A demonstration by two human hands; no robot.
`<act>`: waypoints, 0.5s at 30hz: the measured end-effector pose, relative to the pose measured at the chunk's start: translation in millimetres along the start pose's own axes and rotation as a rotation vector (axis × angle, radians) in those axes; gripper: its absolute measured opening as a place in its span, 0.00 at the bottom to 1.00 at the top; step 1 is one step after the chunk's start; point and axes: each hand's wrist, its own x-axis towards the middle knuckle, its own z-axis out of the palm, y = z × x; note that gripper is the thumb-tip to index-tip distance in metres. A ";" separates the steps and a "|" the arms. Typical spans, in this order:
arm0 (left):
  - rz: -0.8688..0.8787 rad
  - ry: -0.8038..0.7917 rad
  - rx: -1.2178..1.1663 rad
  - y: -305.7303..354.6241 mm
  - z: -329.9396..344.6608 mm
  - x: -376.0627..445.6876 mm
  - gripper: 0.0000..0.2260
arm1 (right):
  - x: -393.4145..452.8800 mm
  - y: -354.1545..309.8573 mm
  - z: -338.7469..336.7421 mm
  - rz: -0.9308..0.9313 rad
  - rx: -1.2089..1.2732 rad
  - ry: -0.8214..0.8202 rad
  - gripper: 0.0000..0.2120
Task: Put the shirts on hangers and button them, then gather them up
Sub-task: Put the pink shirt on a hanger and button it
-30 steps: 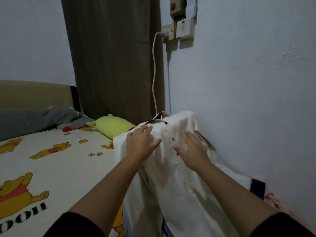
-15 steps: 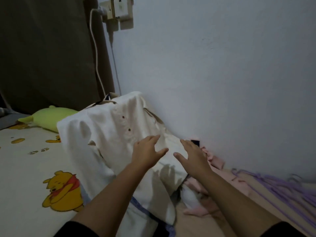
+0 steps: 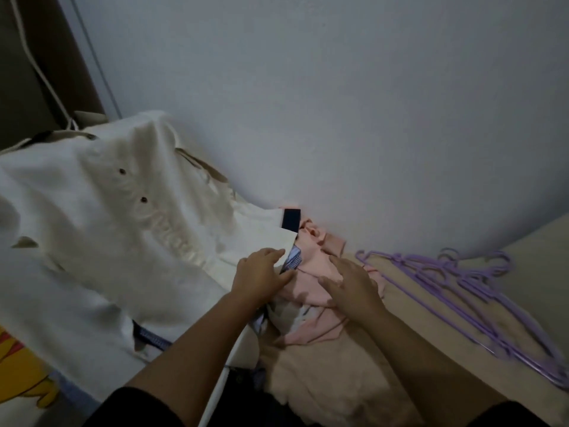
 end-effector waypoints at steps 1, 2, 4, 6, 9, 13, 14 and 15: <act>0.011 -0.012 -0.003 2.2 7.4 4.2 0.25 | 3.7 7.2 1.9 0.016 -0.013 -0.010 0.28; 0.022 -0.023 -0.009 3.9 15.0 8.5 0.24 | 7.5 13.7 4.1 0.029 -0.021 -0.017 0.27; 0.049 -0.039 -0.038 5.2 31.1 16.8 0.20 | 15.9 26.6 11.1 0.043 -0.017 -0.025 0.27; 0.079 -0.051 -0.061 5.0 46.0 24.8 0.18 | 26.0 38.4 18.4 0.049 0.016 -0.037 0.26; 0.107 -0.048 -0.033 2.1 65.6 37.1 0.21 | 44.1 53.4 30.2 0.057 0.056 -0.061 0.26; 0.120 0.005 0.018 -5.3 86.3 50.5 0.22 | 67.1 62.8 50.1 0.018 0.038 -0.093 0.24; 0.118 0.014 0.034 -7.2 90.9 52.5 0.22 | 70.5 64.8 55.5 0.006 0.029 -0.106 0.22; 0.117 0.026 0.049 -8.6 94.9 54.5 0.22 | 73.5 67.3 60.3 0.006 0.015 -0.121 0.21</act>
